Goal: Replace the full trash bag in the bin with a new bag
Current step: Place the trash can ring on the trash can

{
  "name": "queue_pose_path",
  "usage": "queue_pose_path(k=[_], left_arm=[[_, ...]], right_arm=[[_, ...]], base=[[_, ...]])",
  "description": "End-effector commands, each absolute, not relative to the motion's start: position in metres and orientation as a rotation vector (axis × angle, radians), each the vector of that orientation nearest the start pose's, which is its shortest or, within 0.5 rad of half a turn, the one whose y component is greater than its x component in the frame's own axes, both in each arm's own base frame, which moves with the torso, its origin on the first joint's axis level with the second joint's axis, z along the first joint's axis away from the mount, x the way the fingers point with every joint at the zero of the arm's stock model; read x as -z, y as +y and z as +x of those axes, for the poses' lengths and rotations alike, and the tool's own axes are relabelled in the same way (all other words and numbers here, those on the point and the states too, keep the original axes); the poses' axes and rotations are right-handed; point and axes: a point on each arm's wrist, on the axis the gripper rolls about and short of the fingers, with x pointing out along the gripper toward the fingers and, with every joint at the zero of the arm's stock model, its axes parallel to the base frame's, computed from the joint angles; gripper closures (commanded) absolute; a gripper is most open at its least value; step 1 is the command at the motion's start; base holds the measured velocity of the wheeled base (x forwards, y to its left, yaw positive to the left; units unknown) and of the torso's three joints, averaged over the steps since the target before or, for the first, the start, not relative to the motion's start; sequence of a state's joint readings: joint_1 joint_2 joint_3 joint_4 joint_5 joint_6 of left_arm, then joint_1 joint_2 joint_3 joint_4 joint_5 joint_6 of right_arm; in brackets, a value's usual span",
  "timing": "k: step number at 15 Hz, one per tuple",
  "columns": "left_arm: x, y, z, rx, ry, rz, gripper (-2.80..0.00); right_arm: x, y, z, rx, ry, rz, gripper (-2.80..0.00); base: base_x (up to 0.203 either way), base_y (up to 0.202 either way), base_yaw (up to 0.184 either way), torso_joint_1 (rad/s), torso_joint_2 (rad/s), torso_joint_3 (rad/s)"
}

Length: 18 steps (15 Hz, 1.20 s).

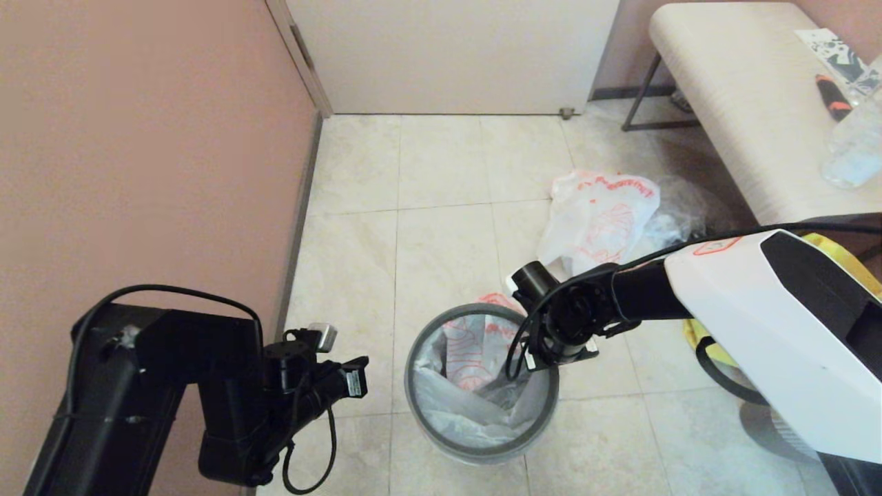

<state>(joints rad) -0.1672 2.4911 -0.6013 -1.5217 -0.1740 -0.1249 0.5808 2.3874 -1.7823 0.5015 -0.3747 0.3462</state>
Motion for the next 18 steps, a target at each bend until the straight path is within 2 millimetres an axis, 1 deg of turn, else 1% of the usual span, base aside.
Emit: queue_pose_path(k=[1, 2, 3, 6, 7, 9, 10, 12, 14, 15, 16, 17, 18], left_arm=[[0.044, -0.062, 0.346, 0.315, 0.384, -0.125, 0.0], [0.044, -0.062, 0.346, 0.315, 0.384, -0.125, 0.0], [0.044, -0.062, 0.346, 0.315, 0.384, -0.125, 0.0], [0.044, -0.062, 0.346, 0.315, 0.384, -0.125, 0.0], [0.044, -0.062, 0.346, 0.315, 0.384, -0.125, 0.0], [0.044, -0.062, 0.346, 0.316, 0.384, -0.125, 0.0], [0.044, -0.062, 0.346, 0.315, 0.384, -0.125, 0.0], [0.044, -0.062, 0.346, 0.316, 0.383, -0.126, 0.0], [0.041, -0.061, 0.342, 0.322, 0.389, -0.131, 0.0], [0.038, -0.062, 0.339, 0.335, 0.39, -0.133, 0.0], [0.031, -0.061, 0.332, 0.377, 0.399, -0.143, 0.0], [0.021, -0.061, 0.324, 0.442, 0.401, -0.16, 0.0], [0.011, -0.059, 0.316, 0.514, 0.404, -0.192, 0.0]], right_arm=[[-0.078, 0.245, 0.379, -0.022, 0.985, -0.195, 0.0], [-0.078, 0.246, 0.382, -0.023, 0.98, -0.192, 0.0], [-0.073, 0.247, 0.385, -0.02, 0.985, -0.195, 0.0], [-0.066, 0.249, 0.386, -0.02, 0.993, -0.201, 0.0], [-0.067, 0.25, 0.387, -0.021, 0.988, -0.196, -2.8], [-0.071, 0.251, 0.386, -0.023, 0.98, -0.191, -2.8], [-0.077, 0.25, 0.384, -0.024, 0.975, -0.187, -2.8], [-0.096, 0.248, 0.376, -0.036, 0.951, -0.161, -2.8], [-0.118, 0.244, 0.362, -0.077, 0.944, -0.129, -2.8], [-0.128, 0.241, 0.355, -0.114, 0.952, -0.105, -2.8], [-0.142, 0.235, 0.347, -0.189, 0.97, -0.056, -2.8], [-0.153, 0.227, 0.339, -0.301, 1.012, 0.015, -2.8], [-0.159, 0.218, 0.337, -0.423, 1.064, 0.095, -2.8]], base=[[0.0, 0.0, 0.0, 0.0, 0.0, 0.0], [0.0, 0.0, 0.0, 0.0, 0.0, 0.0], [0.0, 0.0, 0.0, 0.0, 0.0, 0.0], [0.0, 0.0, 0.0, 0.0, 0.0, 0.0], [0.0, 0.0, 0.0, 0.0, 0.0, 0.0], [0.0, 0.0, 0.0, 0.0, 0.0, 0.0], [0.0, 0.0, 0.0, 0.0, 0.0, 0.0], [0.0, 0.0, 0.0, 0.0, 0.0, 0.0], [0.0, 0.0, 0.0, 0.0, 0.0, 0.0], [0.0, 0.0, 0.0, 0.0, 0.0, 0.0], [0.0, 0.0, 0.0, 0.0, 0.0, 0.0], [0.0, 0.0, 0.0, 0.0, 0.0, 0.0], [0.0, 0.0, 0.0, 0.0, 0.0, 0.0]])
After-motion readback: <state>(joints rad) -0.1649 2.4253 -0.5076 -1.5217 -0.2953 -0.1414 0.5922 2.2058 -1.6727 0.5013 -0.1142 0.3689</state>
